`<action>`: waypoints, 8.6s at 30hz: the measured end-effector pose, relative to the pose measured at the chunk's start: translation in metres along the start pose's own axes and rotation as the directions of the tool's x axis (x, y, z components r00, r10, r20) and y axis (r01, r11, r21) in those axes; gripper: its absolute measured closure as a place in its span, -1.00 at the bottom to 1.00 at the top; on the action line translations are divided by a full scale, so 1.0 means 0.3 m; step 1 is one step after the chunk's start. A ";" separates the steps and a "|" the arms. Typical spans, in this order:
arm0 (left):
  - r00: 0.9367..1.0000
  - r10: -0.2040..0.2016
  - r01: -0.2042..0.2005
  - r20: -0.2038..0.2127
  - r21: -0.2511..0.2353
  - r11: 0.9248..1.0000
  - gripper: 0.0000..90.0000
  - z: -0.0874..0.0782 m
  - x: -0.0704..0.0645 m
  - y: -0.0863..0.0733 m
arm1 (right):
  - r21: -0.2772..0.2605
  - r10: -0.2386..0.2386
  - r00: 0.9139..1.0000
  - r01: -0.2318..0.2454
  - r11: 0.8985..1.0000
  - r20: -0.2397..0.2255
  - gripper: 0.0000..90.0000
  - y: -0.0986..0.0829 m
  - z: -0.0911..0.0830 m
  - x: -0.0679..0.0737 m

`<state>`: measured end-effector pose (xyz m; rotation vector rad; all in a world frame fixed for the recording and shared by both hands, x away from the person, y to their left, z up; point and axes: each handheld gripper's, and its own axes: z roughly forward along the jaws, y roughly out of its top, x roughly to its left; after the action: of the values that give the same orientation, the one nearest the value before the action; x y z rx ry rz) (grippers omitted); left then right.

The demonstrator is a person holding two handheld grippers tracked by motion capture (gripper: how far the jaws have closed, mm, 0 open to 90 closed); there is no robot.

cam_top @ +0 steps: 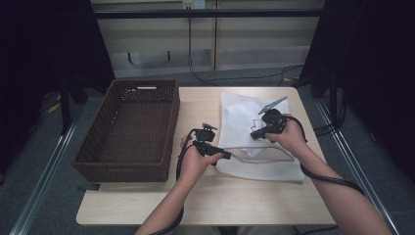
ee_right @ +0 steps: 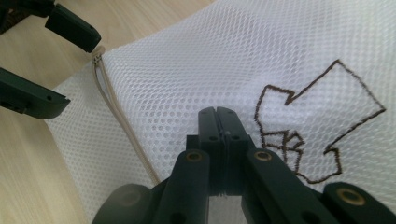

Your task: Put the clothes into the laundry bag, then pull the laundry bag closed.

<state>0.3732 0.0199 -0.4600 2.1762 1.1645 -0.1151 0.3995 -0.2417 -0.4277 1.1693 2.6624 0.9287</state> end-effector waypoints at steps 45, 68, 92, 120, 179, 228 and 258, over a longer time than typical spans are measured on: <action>0.994 -0.103 0.101 0.042 0.051 0.994 0.05 0.002 0.043 -0.040 | -0.034 -0.012 1.000 0.011 0.999 -0.022 0.34 0.032 0.001 0.068; 0.984 -0.117 0.119 0.135 -0.007 0.993 0.92 -0.033 0.032 -0.028 | -0.029 -0.056 0.996 0.054 0.998 -0.067 0.14 0.097 0.043 0.160; 0.981 -0.113 0.119 0.156 -0.030 0.992 0.92 -0.041 0.030 -0.024 | 0.020 -0.170 0.980 0.173 0.985 -0.103 0.37 0.216 0.166 0.249; 0.979 -0.120 0.130 0.164 -0.049 0.990 0.92 -0.044 0.029 -0.023 | 0.056 -0.218 0.969 0.225 0.973 -0.118 0.82 0.222 0.208 0.264; 0.975 -0.140 0.154 0.171 -0.071 0.985 0.62 -0.040 0.047 -0.018 | 0.015 -0.003 0.985 0.006 1.000 -0.175 0.84 0.126 0.114 0.191; 0.965 -0.174 0.181 0.197 -0.019 0.983 0.92 -0.092 0.025 0.014 | -0.044 -0.134 0.976 0.128 0.991 -0.171 0.85 0.069 0.073 0.219; 0.962 -0.198 0.199 0.188 0.014 0.980 0.92 -0.117 0.026 0.024 | -0.102 -0.250 0.961 0.238 0.966 -0.119 0.85 0.063 0.062 0.250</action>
<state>0.3757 0.0432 -0.4318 1.9903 1.2677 -0.3969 0.3647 -0.1706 -0.4205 0.7635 2.7522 1.0961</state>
